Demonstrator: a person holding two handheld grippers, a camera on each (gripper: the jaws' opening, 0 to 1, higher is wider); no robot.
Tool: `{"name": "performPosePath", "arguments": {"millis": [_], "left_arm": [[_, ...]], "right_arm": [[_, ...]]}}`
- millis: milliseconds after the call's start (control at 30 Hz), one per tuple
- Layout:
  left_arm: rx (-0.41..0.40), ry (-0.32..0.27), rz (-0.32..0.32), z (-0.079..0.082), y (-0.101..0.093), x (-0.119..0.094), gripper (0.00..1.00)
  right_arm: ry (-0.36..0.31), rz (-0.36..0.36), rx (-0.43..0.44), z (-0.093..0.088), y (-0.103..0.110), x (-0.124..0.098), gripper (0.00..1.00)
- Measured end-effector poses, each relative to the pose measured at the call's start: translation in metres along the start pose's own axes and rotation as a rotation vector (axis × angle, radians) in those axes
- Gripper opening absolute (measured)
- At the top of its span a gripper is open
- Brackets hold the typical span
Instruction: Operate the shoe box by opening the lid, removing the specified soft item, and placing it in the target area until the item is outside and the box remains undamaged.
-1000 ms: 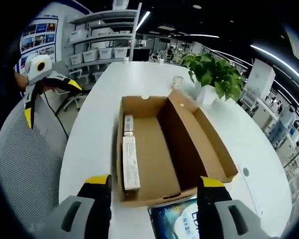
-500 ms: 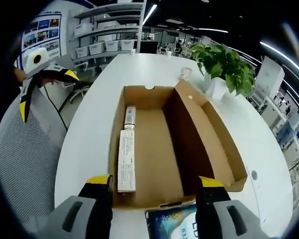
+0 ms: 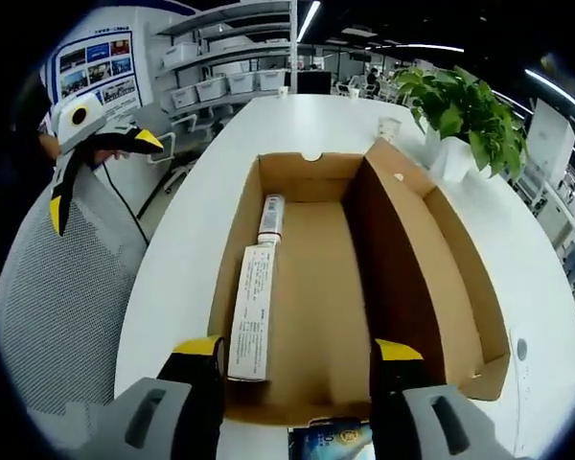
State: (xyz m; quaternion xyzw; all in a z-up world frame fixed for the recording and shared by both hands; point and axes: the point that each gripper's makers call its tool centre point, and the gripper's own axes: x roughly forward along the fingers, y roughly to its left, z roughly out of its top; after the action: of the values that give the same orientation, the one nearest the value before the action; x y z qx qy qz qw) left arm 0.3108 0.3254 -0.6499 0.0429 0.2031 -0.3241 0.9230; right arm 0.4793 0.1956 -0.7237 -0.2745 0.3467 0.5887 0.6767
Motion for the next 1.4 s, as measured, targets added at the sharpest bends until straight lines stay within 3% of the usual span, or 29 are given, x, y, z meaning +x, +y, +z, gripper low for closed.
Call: {"name": "performPosePath", "arguments": {"millis": [433,700,1000,1400], "left_arm": [[-0.001,0.016,0.001,-0.003,0.001,0.001,0.99],[-0.001,0.016,0.000,-0.004,0.002,0.001,0.99],[-0.002,0.010,0.004,-0.003,0.003,0.000,0.99],[-0.002,0.011,0.009,-0.004,0.004,0.000,0.99]], "right_arm": [[0.007,0.069,-0.015,-0.003,0.011,0.012,0.45],[0.024,0.061,-0.074,-0.002,0.013,0.008,0.27],[0.018,0.061,-0.081,0.001,0.015,0.006,0.27],[-0.013,0.066,-0.060,0.013,0.021,0.025,0.27]]}}
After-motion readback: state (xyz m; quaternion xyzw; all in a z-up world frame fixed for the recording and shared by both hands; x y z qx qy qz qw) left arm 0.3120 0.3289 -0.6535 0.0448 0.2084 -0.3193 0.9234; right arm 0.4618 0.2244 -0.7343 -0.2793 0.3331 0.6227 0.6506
